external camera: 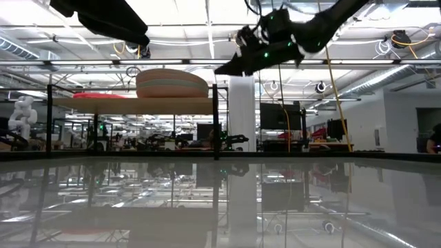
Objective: Place and stack plates onto a shelf
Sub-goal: Return to Home Position
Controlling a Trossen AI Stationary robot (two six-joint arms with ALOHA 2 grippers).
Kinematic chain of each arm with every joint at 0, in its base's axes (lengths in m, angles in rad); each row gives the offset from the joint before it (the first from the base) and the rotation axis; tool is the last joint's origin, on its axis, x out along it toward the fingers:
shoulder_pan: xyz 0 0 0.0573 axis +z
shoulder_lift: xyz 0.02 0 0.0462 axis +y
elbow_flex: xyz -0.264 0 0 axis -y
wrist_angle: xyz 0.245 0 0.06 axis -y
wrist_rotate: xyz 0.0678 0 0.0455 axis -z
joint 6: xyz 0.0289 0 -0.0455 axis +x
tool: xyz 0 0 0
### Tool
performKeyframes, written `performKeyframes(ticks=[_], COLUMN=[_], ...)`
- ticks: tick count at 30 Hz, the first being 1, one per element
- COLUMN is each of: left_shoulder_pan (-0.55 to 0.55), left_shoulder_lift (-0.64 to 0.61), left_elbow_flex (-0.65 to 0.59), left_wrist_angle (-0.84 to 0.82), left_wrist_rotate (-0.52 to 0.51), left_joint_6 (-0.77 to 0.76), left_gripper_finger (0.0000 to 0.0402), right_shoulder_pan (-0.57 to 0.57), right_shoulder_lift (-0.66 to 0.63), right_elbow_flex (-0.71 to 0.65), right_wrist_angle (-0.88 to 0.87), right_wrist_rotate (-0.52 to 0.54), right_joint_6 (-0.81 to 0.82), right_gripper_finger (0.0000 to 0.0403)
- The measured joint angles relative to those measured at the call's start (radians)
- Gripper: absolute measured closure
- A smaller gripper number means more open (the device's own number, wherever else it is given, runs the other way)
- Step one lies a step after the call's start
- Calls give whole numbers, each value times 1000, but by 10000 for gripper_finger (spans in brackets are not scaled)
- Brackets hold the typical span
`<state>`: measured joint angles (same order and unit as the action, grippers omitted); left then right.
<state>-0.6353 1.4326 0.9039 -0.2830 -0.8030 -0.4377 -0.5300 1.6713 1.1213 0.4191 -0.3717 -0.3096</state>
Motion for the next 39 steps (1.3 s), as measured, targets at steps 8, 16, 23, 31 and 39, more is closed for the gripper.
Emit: performKeyframes(ticks=[8,16,23,31,39], left_shoulder_pan=[8,4,15,22,39], left_shoulder_lift=[-40,-214,-348,-438,-590], left_elbow_flex=[0,0,1,-134,-393], left_wrist_angle=[20,74,128,220,494], left_wrist_rotate=[-18,-23,-2,40,187], left_joint_6=[100,301,477,491,549], left_gripper_finger=[217,334,362,362,363], right_shoulder_pan=[98,187,283,395,439], right_shoulder_lift=[-226,-490,-690,-833,-899], right_elbow_flex=[-53,-229,-373,-511,-622], right_wrist_angle=[-238,-244,-244,-244,-242], right_wrist_rotate=[1,3,102,182,239], right_joint_6=[1,72,89,113,92], right_gripper_finger=[403,403,403,403,403])
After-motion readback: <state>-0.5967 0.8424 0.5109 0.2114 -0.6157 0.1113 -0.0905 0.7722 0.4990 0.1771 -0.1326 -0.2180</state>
